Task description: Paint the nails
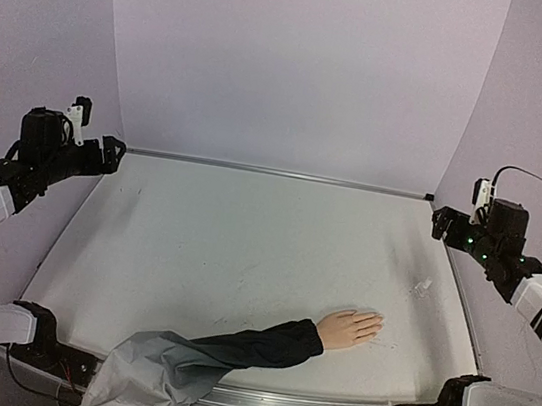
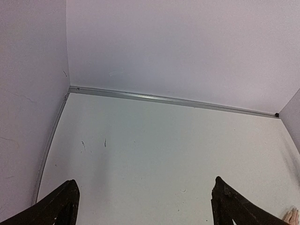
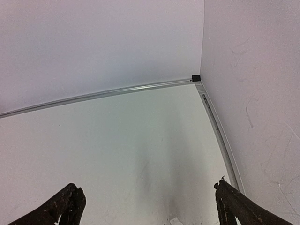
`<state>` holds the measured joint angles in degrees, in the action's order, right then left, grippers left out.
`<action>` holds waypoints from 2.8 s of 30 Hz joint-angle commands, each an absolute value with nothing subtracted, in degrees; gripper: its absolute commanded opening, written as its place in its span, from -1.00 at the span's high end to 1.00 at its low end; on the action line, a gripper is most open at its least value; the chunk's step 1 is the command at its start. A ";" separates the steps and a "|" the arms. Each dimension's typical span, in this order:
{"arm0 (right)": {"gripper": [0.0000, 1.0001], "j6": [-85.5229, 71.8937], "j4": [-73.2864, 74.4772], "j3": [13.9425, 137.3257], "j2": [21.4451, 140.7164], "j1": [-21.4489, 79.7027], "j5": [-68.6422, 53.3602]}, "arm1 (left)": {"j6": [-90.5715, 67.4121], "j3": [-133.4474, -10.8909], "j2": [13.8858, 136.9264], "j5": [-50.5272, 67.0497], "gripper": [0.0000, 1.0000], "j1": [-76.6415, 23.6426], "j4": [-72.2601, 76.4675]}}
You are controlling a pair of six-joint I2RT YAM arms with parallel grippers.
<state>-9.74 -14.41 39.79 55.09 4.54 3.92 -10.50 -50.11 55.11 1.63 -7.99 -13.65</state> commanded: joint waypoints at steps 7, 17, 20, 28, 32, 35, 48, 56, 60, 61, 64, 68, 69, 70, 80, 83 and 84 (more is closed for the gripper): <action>-0.97 -18.44 3.72 49.50 60.47 4.56 8.14 | -14.31 -55.45 53.37 8.24 -0.99 -7.16 -18.91; -0.97 -26.71 13.12 50.68 72.22 3.90 10.49 | -14.72 -58.71 51.52 14.84 -0.99 -6.61 -27.18; -0.95 -27.68 13.13 50.23 75.88 3.64 9.26 | -13.82 -58.29 50.45 15.55 -0.99 -6.52 -29.04; -0.72 -30.96 11.85 48.08 82.92 2.32 11.50 | -11.61 -58.81 49.28 17.20 -0.97 -6.32 -33.70; -0.59 -32.13 9.82 48.11 84.88 1.56 11.44 | -11.27 -59.05 50.07 16.20 -0.95 -6.27 -34.62; -0.50 -32.62 8.56 48.20 85.97 1.35 10.85 | -11.48 -59.33 50.61 16.38 -0.94 -6.25 -34.97; 0.14 -33.94 7.82 47.42 86.09 1.23 7.65 | -13.30 -59.90 51.34 18.66 -0.92 -6.16 -35.87; 0.35 -33.84 7.33 47.42 86.32 1.23 9.83 | -13.73 -60.47 52.74 22.18 -0.93 -6.17 -36.20; 0.48 -34.06 6.65 47.29 86.97 1.27 9.78 | -13.71 -61.14 54.01 24.38 -0.99 -6.19 -36.81; 0.49 -34.03 6.53 47.29 87.07 1.24 9.57 | -13.75 -61.31 54.20 25.03 -0.99 -6.16 -36.83; 0.55 -34.15 6.17 47.37 86.81 1.23 8.88 | -14.28 -61.59 54.72 26.52 -0.99 -6.15 -37.05; 0.70 -32.82 6.11 47.70 85.91 1.23 6.96 | -15.31 -61.70 55.42 29.21 -0.99 -6.15 -37.05; 0.74 -31.96 6.06 47.80 85.49 1.23 5.89 | -15.56 -61.81 55.65 30.17 -0.99 -6.22 -37.07; 0.78 -31.07 5.92 47.89 84.84 1.23 4.83 | -15.94 -61.86 55.94 31.09 -0.99 -6.24 -37.07; 0.90 -22.36 -2.43 44.62 71.85 1.33 -16.34 | -17.46 -63.63 62.67 30.11 -0.99 -16.77 -35.39; 1.00 -22.70 -4.98 44.01 69.73 2.81 -24.69 | -18.26 -63.42 64.40 25.88 -0.99 -22.35 -32.00; 1.00 -23.47 -6.41 43.54 68.56 3.67 -26.85 | -18.43 -62.87 64.81 24.87 -0.99 -24.00 -29.87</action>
